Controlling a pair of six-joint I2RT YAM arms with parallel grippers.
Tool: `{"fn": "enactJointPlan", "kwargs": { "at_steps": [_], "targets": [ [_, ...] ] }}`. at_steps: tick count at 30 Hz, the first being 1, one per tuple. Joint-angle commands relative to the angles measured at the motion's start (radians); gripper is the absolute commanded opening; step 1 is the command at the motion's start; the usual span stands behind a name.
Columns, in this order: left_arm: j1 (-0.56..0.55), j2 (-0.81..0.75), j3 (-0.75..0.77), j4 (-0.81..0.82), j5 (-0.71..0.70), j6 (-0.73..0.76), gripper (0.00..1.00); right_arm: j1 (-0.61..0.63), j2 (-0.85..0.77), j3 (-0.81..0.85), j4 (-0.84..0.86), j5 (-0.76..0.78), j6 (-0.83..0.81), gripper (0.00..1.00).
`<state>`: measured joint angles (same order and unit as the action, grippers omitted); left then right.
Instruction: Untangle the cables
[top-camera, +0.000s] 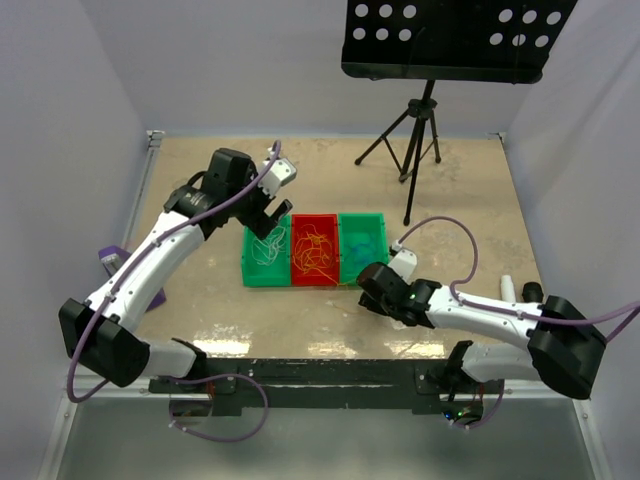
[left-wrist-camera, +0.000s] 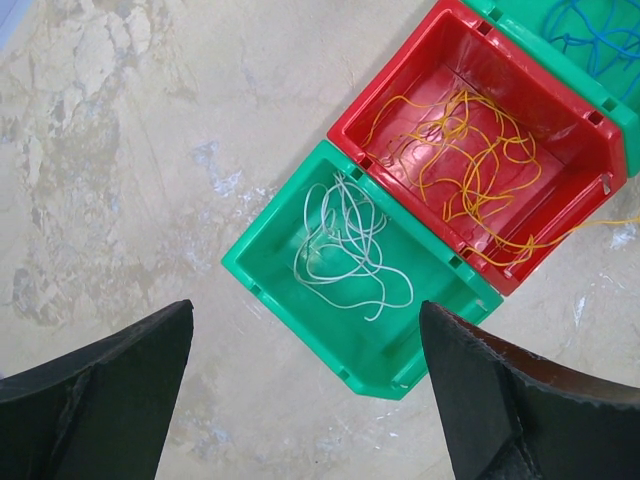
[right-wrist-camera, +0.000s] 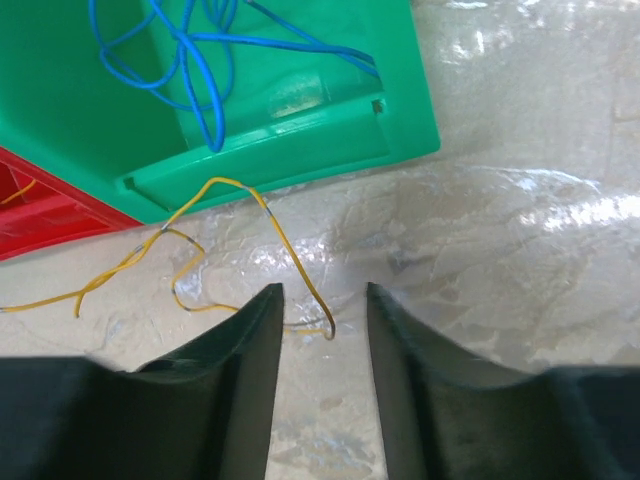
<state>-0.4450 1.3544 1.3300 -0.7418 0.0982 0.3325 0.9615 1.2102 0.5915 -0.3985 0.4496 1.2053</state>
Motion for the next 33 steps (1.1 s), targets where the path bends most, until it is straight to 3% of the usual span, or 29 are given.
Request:
{"fn": "enactJointPlan", "kwargs": {
  "at_steps": [1, 2, 4, 14, 18, 25, 33],
  "targets": [
    [0.025, -0.054, -0.014, 0.058, -0.032, -0.016, 1.0, 0.005, 0.0, -0.013, 0.182, 0.017, 0.031, 0.25],
    [0.029, -0.057, -0.011, 0.055, -0.031, -0.019, 1.0, 0.005, -0.009, 0.002, 0.184, 0.033, 0.016, 0.12],
    [0.031, -0.055, -0.012, 0.05, -0.041, -0.026, 1.0, 0.016, -0.034, 0.051, 0.165, 0.078, -0.024, 0.0],
    [0.107, -0.077, -0.045, 0.124, -0.094, -0.078, 1.0, 0.049, 0.017, 0.304, 0.185, 0.101, -0.253, 0.0],
    [0.146, -0.086, -0.045, 0.122, -0.055, -0.089, 0.96, 0.049, 0.129, 0.389, 0.217, 0.113, -0.335, 0.0],
    [0.15, -0.129, -0.057, 0.114, -0.071, -0.078, 0.95, 0.045, 0.423, 0.58, 0.126, 0.19, -0.432, 0.0],
    [0.15, -0.159, -0.081, 0.108, -0.078, -0.072, 0.95, 0.037, 0.557, 0.706, 0.012, 0.305, -0.424, 0.0]
  ]
}}
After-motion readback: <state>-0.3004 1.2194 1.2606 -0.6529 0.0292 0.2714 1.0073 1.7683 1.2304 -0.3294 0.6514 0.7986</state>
